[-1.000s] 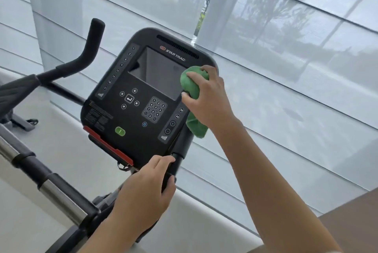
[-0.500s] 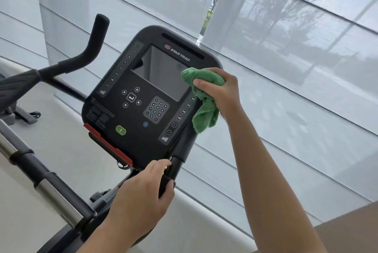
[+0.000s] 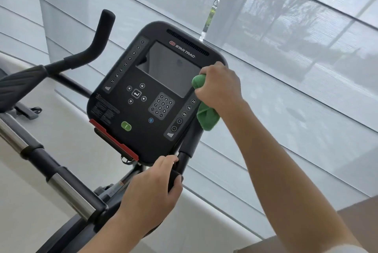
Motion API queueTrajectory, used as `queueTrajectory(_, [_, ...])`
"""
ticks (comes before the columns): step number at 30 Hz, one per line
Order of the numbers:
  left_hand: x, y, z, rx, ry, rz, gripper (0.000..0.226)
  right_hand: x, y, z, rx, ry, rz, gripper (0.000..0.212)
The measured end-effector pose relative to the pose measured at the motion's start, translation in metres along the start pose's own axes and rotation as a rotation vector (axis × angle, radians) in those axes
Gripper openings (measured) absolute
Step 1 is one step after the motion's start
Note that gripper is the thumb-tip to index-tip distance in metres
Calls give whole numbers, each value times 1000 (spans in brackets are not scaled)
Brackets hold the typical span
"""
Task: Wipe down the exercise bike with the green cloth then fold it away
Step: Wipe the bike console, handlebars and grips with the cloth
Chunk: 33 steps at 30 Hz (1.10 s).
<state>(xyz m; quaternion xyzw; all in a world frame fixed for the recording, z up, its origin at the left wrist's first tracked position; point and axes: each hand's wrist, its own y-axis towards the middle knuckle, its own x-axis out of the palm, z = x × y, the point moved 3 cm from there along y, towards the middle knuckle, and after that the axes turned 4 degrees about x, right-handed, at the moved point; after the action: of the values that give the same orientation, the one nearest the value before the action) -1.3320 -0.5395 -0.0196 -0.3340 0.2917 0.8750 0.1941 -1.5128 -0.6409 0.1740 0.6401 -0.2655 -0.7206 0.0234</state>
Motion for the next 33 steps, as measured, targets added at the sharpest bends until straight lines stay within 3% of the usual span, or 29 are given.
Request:
queueTrajectory(5, [0,-1,-1,7,0,4,40,-13,8,20,-91,372,-245,23])
queueTrajectory(9, [1,-1,0,11,-4,6,39,3,3,47,23,1080,-196,26])
queueTrajectory(11, [2,-1,0,4,-1,8,39,17,-3,49,90,1219,-83,28])
queueTrajectory(13, [1,0,0,-9,11,9,40,30,-14,39,136,1175,158,30])
queueTrajectory(16, [1,1,1,-34,21,12,41,43,-35,14,135,727,494,36])
queueTrajectory(19, [0,3,1,-68,0,46,34,52,-36,-1,-60,219,481,36])
queueTrajectory(21, [-2,6,-2,-119,-15,61,26,57,-40,0,-191,80,428,34])
queueTrajectory(25, [-1,8,-3,-173,23,93,31,58,-39,21,-386,261,422,31])
queueTrajectory(29, [-2,5,-10,-226,25,203,26,58,-37,39,-519,612,377,31])
queueTrajectory(33, [-3,2,-13,-272,61,311,15,70,-52,44,-584,656,400,26])
